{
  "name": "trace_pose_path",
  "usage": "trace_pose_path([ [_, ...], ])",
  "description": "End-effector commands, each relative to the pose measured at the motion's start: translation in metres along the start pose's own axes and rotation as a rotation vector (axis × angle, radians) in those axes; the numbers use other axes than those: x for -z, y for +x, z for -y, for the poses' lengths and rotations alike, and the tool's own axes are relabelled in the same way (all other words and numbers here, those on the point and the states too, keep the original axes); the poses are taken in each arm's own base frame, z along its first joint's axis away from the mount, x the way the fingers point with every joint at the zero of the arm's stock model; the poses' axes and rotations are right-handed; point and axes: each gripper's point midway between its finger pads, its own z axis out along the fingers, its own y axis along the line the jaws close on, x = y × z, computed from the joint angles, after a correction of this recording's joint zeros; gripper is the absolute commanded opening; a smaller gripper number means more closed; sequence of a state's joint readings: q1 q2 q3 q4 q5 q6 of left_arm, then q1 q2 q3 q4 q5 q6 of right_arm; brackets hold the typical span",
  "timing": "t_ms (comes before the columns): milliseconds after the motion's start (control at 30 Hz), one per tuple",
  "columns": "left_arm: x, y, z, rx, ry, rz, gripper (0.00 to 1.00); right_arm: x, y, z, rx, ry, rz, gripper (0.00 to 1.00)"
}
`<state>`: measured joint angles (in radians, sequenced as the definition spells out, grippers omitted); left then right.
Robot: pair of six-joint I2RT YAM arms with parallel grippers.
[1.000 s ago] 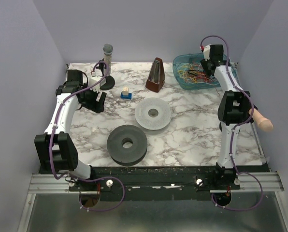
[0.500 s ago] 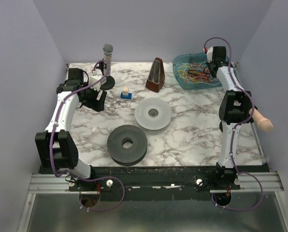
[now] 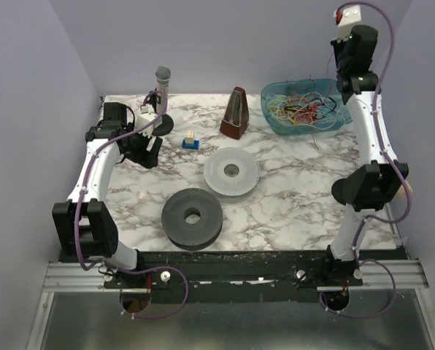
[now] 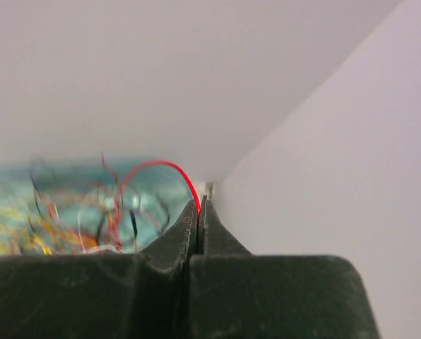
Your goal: Wrap the cables
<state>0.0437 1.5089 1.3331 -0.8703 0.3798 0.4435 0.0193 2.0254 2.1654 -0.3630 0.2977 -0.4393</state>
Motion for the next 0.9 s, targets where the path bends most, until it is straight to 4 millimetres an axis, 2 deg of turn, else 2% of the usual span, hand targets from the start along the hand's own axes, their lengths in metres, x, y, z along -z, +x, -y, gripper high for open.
trace_pose_path([
  [0, 0.020, -0.013, 0.007, -0.055, -0.011, 0.065, 0.87, 0.076, -0.125, 0.065, -0.194, 0.115, 0.387, 0.01],
  [67, 0.025, -0.017, 0.009, -0.065, -0.012, 0.084, 0.87, 0.117, -0.172, 0.087, -0.241, 0.114, 0.547, 0.01],
  [133, 0.029, -0.019, 0.010, -0.073, -0.014, 0.096, 0.87, 0.153, -0.210, 0.105, -0.280, 0.120, 0.714, 0.01],
  [300, 0.034, -0.023, 0.011, -0.081, -0.020, 0.113, 0.87, 0.246, -0.285, 0.137, -0.330, 0.120, 1.111, 0.01],
  [400, 0.036, -0.024, 0.011, -0.086, -0.022, 0.117, 0.87, 0.312, -0.323, 0.142, -0.307, 0.048, 1.341, 0.01],
  [500, 0.036, -0.023, 0.012, -0.087, -0.023, 0.112, 0.87, 0.367, -0.344, 0.136, -0.265, -0.030, 1.509, 0.01],
  [633, 0.037, -0.025, 0.011, -0.091, -0.024, 0.117, 0.87, 0.434, -0.355, 0.122, -0.163, -0.136, 1.700, 0.01],
  [667, 0.036, -0.025, 0.011, -0.090, -0.021, 0.116, 0.87, 0.449, -0.357, 0.128, -0.164, -0.098, 1.734, 0.01],
  [767, 0.038, -0.028, 0.011, -0.088, -0.021, 0.124, 0.88, 0.474, -0.360, 0.142, -0.193, -0.040, 1.788, 0.01],
  [833, 0.040, -0.032, 0.014, -0.089, -0.007, 0.139, 0.88, 0.489, -0.357, 0.131, -0.161, -0.132, 1.805, 0.01],
  [867, 0.042, -0.035, 0.016, -0.086, 0.002, 0.148, 0.88, 0.488, -0.355, 0.116, -0.137, -0.196, 1.800, 0.01],
])
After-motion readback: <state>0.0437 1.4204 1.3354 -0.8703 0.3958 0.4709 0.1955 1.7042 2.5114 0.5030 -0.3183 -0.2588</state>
